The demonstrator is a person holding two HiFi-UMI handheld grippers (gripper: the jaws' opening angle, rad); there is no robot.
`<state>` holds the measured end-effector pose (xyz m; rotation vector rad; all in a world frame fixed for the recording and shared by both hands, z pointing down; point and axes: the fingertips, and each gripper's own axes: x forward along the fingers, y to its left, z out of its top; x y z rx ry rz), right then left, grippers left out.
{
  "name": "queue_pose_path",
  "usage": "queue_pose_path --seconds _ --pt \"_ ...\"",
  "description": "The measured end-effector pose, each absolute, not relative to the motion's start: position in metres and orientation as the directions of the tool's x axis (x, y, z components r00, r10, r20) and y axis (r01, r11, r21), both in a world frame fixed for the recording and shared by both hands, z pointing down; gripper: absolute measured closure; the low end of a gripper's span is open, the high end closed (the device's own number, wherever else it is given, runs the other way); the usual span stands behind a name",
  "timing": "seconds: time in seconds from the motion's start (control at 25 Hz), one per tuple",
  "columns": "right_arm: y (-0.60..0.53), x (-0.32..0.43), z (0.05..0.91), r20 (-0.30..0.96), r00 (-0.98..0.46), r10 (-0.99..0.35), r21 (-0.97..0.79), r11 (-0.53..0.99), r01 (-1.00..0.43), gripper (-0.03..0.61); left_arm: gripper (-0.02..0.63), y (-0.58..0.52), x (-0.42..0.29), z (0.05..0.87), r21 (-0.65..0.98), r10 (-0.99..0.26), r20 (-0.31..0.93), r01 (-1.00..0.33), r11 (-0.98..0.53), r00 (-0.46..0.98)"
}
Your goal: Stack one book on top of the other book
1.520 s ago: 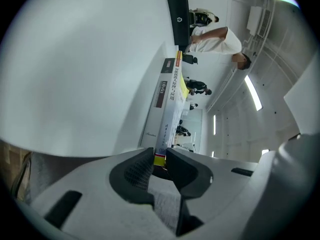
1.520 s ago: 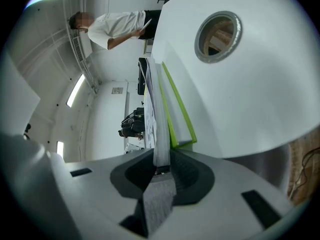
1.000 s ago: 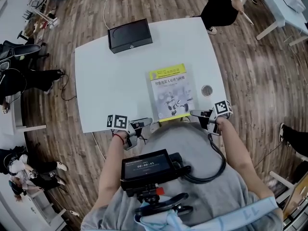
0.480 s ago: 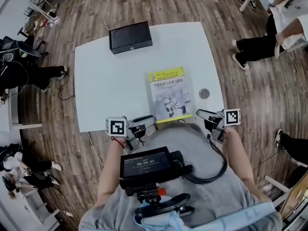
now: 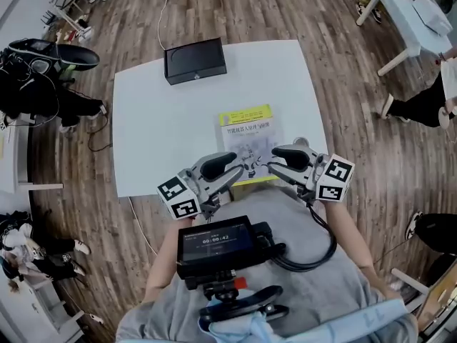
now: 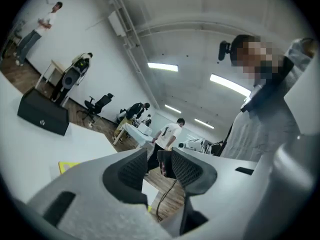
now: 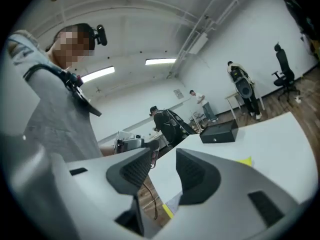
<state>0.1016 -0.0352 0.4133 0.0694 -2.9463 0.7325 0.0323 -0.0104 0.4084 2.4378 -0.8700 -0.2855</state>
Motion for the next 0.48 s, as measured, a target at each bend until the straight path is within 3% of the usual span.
queue_pose_path --seconds 0.16,0.28,0.48 --pt "-0.024 0.088 0.405 0.109 -0.994 -0.006 -0.253 0.967 -0.033 0.425 0.472 -0.011 0.051 0.396 0.390 -0.625 -0.014 -0.571 -0.722 0.781" --pt "-0.021 0.084 0.403 0.100 -0.995 -0.004 -0.205 0.979 -0.025 0.425 0.476 -0.012 0.060 0.391 0.340 -0.621 -0.013 -0.580 -0.740 0.784" --pt "-0.019 0.087 0.394 0.070 -0.997 -0.021 -0.167 0.985 -0.033 0.426 0.569 -0.010 0.065 0.390 0.272 -0.651 0.001 -0.626 -0.731 0.759"
